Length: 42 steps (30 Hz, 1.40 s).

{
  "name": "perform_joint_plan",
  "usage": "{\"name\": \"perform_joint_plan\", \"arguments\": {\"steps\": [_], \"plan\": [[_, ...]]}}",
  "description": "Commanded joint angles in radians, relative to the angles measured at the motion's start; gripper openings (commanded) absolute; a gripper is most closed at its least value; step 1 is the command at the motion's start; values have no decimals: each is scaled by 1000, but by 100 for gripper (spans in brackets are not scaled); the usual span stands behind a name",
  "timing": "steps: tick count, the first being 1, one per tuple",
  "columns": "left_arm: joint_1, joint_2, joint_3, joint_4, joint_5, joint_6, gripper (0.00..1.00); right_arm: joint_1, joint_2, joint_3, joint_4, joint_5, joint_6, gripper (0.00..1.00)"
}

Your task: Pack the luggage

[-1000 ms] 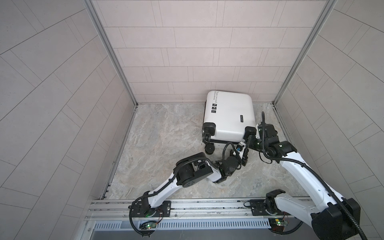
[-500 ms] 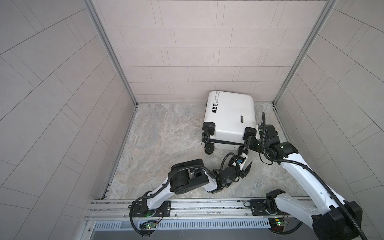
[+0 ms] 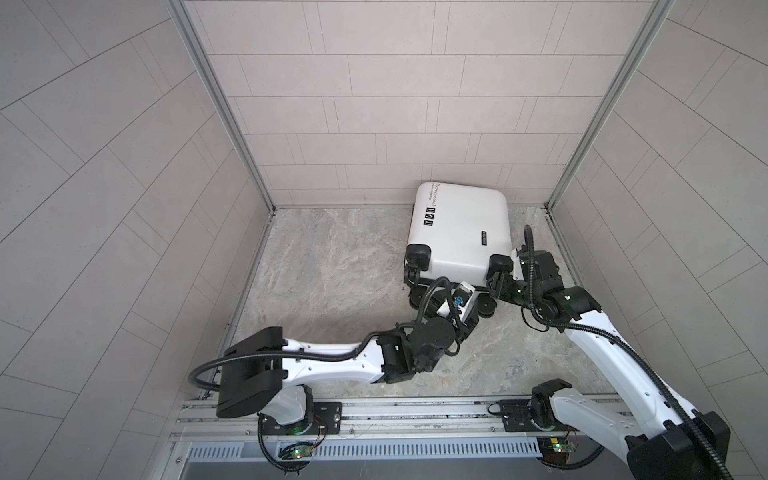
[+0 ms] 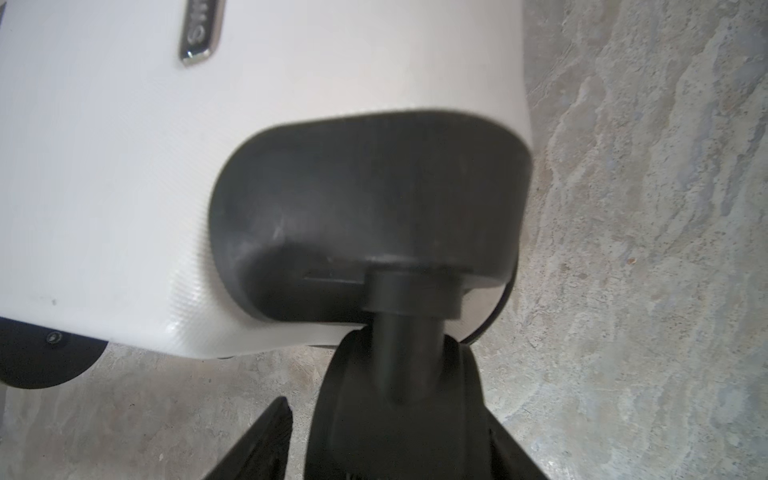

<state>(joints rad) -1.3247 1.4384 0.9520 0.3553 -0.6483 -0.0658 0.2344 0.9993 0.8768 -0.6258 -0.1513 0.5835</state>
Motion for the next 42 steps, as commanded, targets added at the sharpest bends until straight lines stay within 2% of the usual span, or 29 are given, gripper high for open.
{"name": "perform_joint_plan", "arguments": {"steps": [1,4,6,7,13,20,35,37,39,40,42], "plan": [[54,-69,96,-527,-72,-178,79,-5,-13,23,-6,-3,-25,71],[180,-92,219,-849,7,-374,85,-5,-10,23,-7,-8,-35,74],[270,-99,255,-954,111,-430,86,-5,-12,23,-8,-10,-42,76],[308,-102,254,-965,168,-435,87,-4,-13,20,-5,-11,-42,77],[430,-64,241,-929,340,-434,90,-5,-17,13,1,-16,-47,78],[436,7,275,-872,433,-422,91,-6,-11,12,5,-29,-47,78],[465,186,366,-821,423,-391,90,-6,-5,16,5,-27,-61,79],[471,201,377,-819,417,-387,84,-8,-7,16,3,-22,-68,79],[482,215,384,-819,408,-387,73,-15,-6,15,5,-17,-78,80],[488,220,385,-820,412,-387,64,-19,-4,16,9,-15,-80,81],[504,227,385,-824,425,-397,38,-28,11,20,22,-27,-84,82]]}}
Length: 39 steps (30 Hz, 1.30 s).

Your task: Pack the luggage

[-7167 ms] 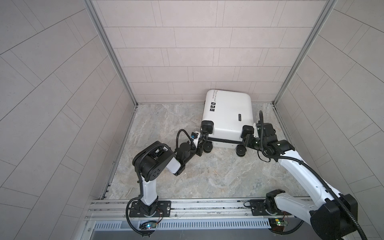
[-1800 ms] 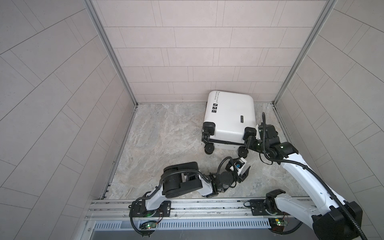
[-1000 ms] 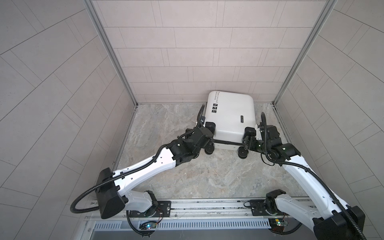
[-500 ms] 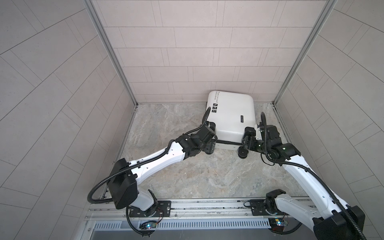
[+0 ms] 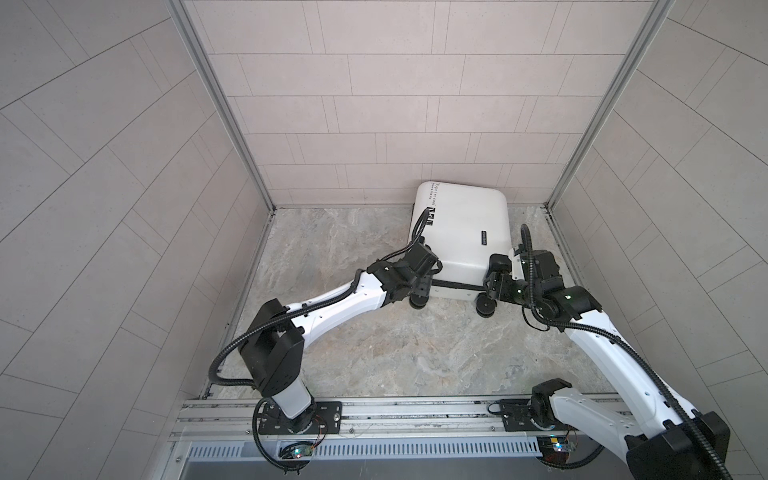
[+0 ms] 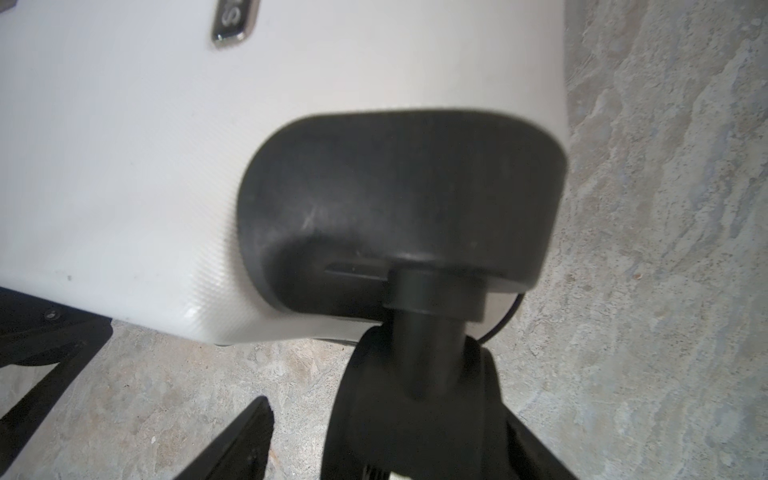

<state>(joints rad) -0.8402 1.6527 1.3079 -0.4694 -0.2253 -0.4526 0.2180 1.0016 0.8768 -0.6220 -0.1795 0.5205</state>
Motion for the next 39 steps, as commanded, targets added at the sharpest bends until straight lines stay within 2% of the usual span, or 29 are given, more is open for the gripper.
{"name": "perform_joint_plan", "arguments": {"steps": [1,2,3,4,8,15,23,28,33,39], "plan": [[27,15,29,-7,5,-16,26,-14,18,23,22,-6,-23,82],[34,15,31,-15,11,-22,12,-14,27,30,26,-10,-25,82],[40,13,30,-27,12,-25,1,-14,39,37,30,-13,-25,82],[41,9,31,-38,9,-28,0,-14,47,42,35,-18,-24,82],[47,-24,9,-61,-12,-29,0,-14,100,73,51,-52,-19,82],[47,-141,-89,-58,-55,-64,0,2,237,149,92,-175,-37,82],[58,-316,-245,-54,-137,-109,0,123,405,277,126,-171,-28,79],[112,-387,-312,-64,-133,-114,0,191,498,379,119,-160,-27,77],[178,-411,-334,-62,-86,-93,0,192,501,440,79,-120,-49,76],[190,-443,-341,-59,-93,-70,0,116,387,404,32,-79,-72,76]]}}
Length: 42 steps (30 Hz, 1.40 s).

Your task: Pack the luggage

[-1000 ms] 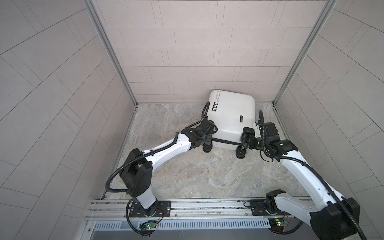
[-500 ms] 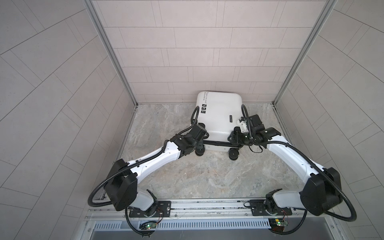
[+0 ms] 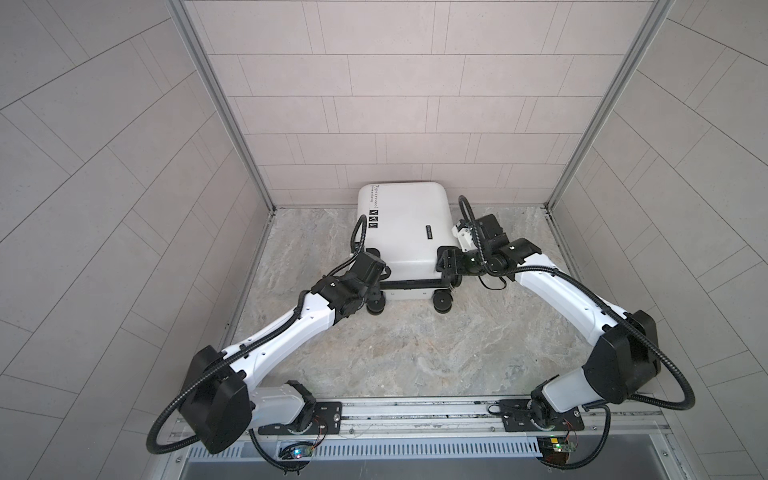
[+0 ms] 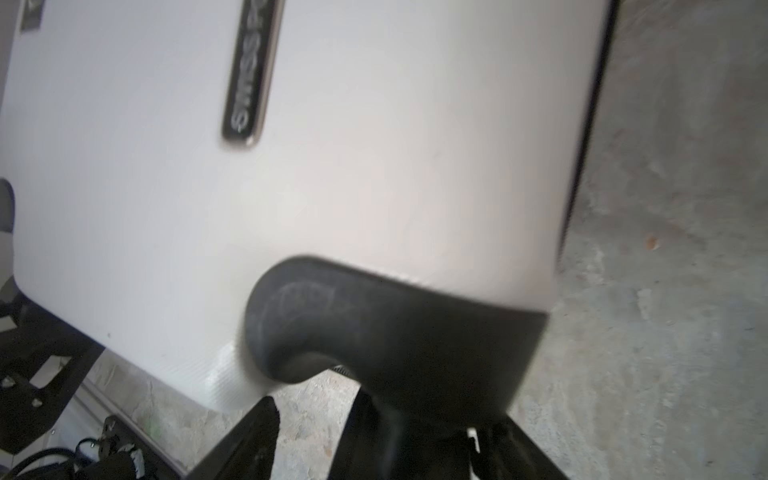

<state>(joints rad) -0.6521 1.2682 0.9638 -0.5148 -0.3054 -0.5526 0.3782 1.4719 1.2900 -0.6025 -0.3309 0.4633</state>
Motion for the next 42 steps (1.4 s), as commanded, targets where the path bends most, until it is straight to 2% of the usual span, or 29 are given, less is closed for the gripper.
{"name": "perform_joint_plan", "arguments": {"steps": [1,5,8,12,16,21,28,36,42], "plan": [[4,-61,3,-14,-9,34,0,-63,-114,-38,15,77,-14,76],[6,-64,1,-21,-6,39,0,-155,-223,-175,41,70,-6,75],[8,-63,-6,-20,-3,36,0,-231,-280,-292,74,12,0,72],[7,-71,-15,-11,-4,34,0,-312,-300,-446,146,-130,51,61],[9,-76,-16,-10,-4,33,0,-320,-306,-599,311,-243,178,53],[9,-82,-17,-18,-6,25,0,-317,-335,-790,617,-316,438,48],[9,-70,-8,-11,4,29,0,-269,-320,-804,746,-340,538,47],[9,-49,-1,-11,5,34,0,-176,-205,-758,823,-381,503,43],[11,-38,1,-10,9,34,0,-150,-159,-755,884,-392,514,40]]}}
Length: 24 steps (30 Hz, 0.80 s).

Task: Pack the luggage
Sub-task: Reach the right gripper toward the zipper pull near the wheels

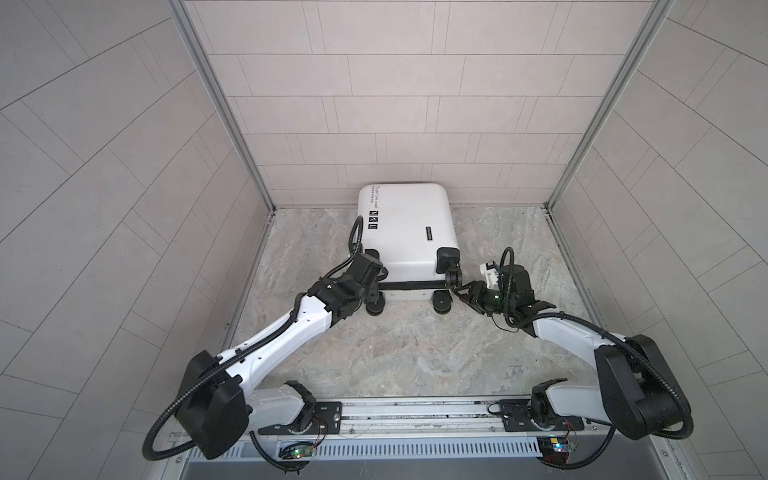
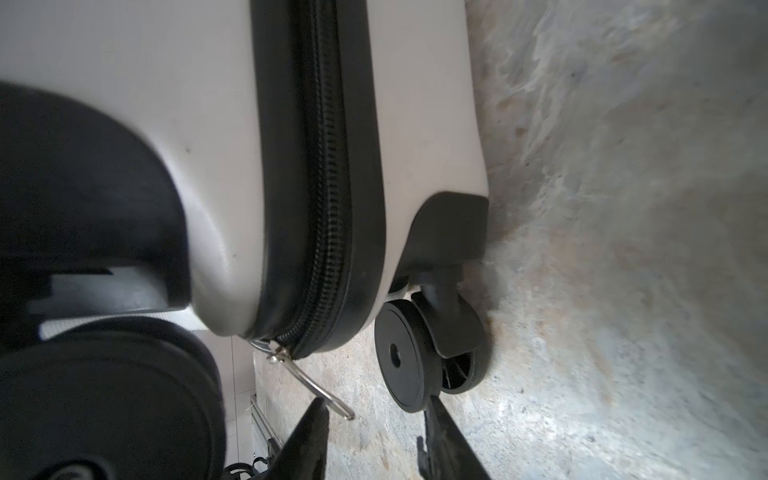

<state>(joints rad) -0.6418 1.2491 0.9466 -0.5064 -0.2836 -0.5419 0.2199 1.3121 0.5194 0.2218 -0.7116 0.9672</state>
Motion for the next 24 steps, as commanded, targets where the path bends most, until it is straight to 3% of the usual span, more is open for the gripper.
{"name": "perform_joint_plan", "arguments": {"steps": [1,11,24], "plan": [[0,-17,18,-17,-13,23,0,9,2,16,66,-11,11,40],[0,-8,28,-19,-5,26,0,25,88,8,234,-55,73,40],[1,0,35,-18,4,26,0,35,90,-12,291,-64,90,36]]}}
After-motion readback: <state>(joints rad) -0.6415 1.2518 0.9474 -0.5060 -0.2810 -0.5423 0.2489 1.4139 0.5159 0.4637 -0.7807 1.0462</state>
